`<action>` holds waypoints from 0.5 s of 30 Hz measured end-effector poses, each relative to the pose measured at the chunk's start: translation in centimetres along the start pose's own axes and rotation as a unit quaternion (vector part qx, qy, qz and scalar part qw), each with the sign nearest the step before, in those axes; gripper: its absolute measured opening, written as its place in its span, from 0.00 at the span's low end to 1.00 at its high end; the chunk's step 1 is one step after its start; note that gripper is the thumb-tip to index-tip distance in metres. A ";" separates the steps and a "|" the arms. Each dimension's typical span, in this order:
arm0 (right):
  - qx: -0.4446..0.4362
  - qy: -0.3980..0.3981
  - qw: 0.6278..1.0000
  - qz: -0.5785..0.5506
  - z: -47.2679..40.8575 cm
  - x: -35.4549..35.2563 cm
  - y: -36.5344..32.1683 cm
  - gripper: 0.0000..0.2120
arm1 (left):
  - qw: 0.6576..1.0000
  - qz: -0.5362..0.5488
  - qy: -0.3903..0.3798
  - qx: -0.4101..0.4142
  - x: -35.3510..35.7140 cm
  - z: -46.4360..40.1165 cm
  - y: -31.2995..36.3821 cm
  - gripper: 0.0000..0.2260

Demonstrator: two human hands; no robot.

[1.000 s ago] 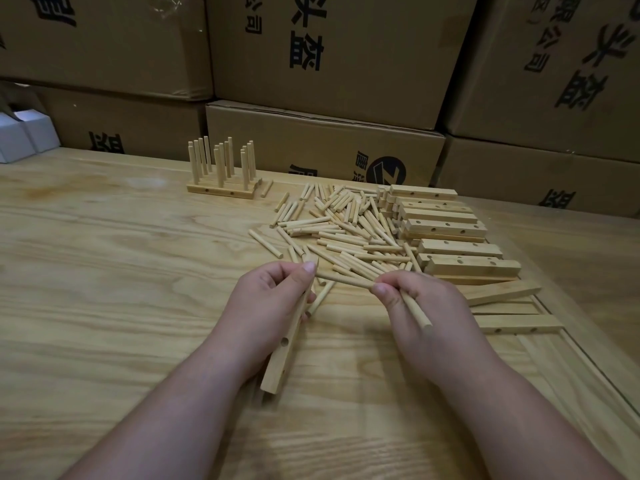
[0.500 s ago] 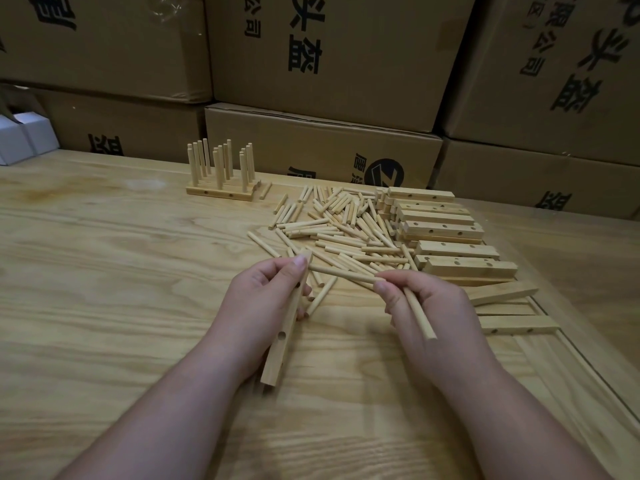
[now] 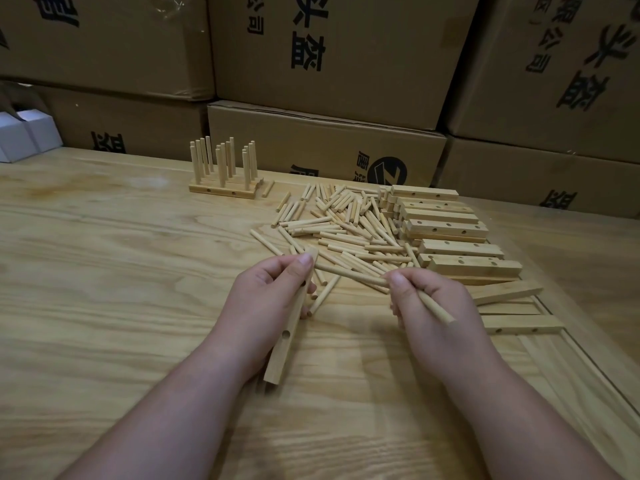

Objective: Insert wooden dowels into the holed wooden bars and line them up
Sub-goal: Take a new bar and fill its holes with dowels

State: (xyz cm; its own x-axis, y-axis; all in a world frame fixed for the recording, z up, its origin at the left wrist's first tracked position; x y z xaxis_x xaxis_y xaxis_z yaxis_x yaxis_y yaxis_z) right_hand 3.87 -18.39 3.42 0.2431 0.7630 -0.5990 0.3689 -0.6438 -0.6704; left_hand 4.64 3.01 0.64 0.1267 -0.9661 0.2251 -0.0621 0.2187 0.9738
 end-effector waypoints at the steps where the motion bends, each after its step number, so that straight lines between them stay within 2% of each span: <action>1: 0.015 0.004 0.999 -0.033 0.0 0.1 0.2 0.14 | 1.000 0.004 0.003 -0.001 0.0 0.0 0.0 0.11; 6: 0.095 0.028 0.991 -0.086 0.1 0.4 1.5 0.14 | 1.000 0.021 0.014 0.000 -0.1 0.0 0.1 0.11; 13: 0.040 0.052 0.997 -0.042 0.1 -0.3 0.5 0.07 | 0.999 0.023 0.027 -0.005 -0.4 -0.1 0.0 0.11; 15: 0.053 0.058 0.996 -0.035 0.0 -0.2 0.4 0.07 | 0.999 0.024 0.031 -0.009 -0.4 -0.1 -0.1 0.12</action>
State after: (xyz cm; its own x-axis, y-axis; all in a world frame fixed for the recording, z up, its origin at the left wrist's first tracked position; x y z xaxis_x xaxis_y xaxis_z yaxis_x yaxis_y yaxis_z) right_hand 3.97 -18.78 3.24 0.3247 0.8033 -0.4992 0.2935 -0.5873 -0.7543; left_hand 4.68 3.43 0.49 0.1853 -0.9441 0.2726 -0.0511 0.2677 0.9621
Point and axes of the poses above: each hand's wrist, its own z-axis away from the middle knuckle, its own x-axis out of the palm, y = z × x, the point moved 5 cm from there along -z, towards the middle knuckle, and after that the axes turned 5 degrees about z, right-handed, at the moved point
